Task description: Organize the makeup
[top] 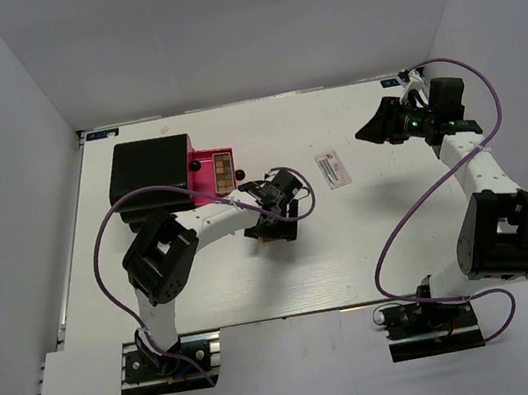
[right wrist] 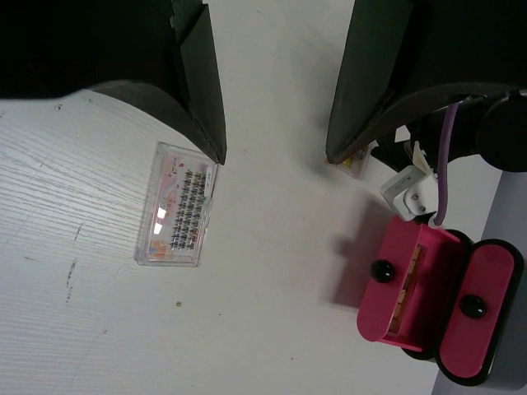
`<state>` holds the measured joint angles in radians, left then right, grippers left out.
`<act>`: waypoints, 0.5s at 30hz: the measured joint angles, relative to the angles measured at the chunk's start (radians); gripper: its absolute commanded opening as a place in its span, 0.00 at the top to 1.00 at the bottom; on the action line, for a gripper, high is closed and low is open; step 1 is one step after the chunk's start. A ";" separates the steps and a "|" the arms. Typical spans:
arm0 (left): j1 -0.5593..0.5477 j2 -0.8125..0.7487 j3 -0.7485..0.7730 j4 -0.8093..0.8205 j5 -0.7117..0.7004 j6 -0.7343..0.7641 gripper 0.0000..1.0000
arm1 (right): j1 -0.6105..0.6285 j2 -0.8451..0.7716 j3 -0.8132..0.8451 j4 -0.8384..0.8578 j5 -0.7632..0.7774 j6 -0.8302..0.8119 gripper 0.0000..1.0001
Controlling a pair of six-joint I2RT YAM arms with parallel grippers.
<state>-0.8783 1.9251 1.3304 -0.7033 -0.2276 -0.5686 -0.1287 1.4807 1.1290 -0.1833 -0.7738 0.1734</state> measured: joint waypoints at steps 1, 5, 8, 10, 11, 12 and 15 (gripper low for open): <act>-0.001 0.004 0.006 -0.001 -0.003 -0.001 0.12 | 0.000 0.000 0.000 0.000 0.000 0.000 0.42; -0.001 0.025 0.026 0.002 -0.026 -0.015 0.04 | 0.000 0.000 0.000 0.000 0.000 0.000 0.42; -0.001 0.037 0.028 0.003 -0.037 -0.035 0.02 | 0.000 0.000 0.000 0.000 0.000 0.000 0.42; 0.003 0.037 0.028 0.002 -0.038 -0.042 0.02 | 0.000 0.000 0.000 0.000 0.000 0.000 0.42; 0.006 0.037 0.028 0.002 -0.038 -0.046 0.02 | 0.000 0.000 0.000 0.000 0.000 0.000 0.42; 0.009 0.037 0.028 0.002 -0.038 -0.050 0.02 | 0.000 0.000 0.000 0.000 0.000 0.000 0.42; 0.012 0.038 0.028 0.004 -0.038 -0.058 0.02 | 0.000 0.000 0.000 0.000 0.000 0.000 0.42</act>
<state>-0.8665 1.9629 1.3586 -0.6991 -0.2653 -0.6266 -0.1287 1.4807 1.1290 -0.1833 -0.7734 0.1738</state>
